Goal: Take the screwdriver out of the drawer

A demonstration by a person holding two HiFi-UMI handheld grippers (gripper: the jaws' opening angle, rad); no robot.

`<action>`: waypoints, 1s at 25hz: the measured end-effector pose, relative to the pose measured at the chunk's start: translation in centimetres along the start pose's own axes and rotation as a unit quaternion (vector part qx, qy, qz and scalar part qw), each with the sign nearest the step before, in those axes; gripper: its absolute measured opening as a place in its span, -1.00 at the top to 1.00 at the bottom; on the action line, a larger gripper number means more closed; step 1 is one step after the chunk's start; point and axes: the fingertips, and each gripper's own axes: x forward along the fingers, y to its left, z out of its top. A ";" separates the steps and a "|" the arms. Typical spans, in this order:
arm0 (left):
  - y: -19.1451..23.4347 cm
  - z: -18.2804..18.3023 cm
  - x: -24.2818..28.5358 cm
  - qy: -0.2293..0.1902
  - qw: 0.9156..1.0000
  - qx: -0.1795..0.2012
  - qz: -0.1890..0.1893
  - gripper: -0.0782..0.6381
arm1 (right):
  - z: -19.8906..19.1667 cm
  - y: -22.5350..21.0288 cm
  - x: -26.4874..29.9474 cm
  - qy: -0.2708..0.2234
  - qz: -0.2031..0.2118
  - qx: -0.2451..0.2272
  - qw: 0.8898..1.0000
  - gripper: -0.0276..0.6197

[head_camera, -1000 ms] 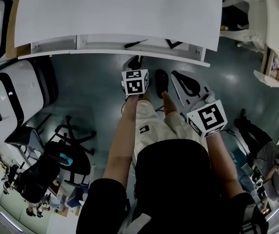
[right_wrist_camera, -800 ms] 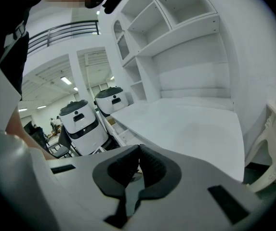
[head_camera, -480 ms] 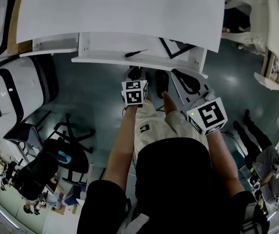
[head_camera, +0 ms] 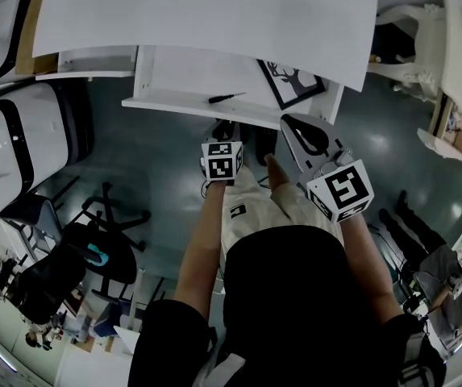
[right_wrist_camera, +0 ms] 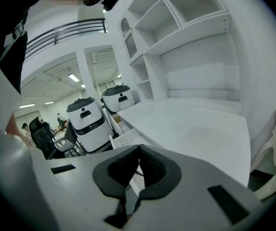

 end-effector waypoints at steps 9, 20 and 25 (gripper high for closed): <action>0.3 -1.1 -0.9 -0.002 1.000 -0.009 0.005 0.55 | 0.1 1.2 0.4 0.008 0.015 -0.008 1.000 0.86; 0.2 -2.5 -1.8 -0.003 1.000 -0.022 0.012 0.55 | 0.0 1.6 -0.1 0.013 0.032 -0.022 0.999 0.86; 0.1 -2.7 -2.9 -0.009 0.999 -0.026 0.022 0.53 | 0.1 2.1 -0.7 0.013 0.044 -0.034 0.998 0.86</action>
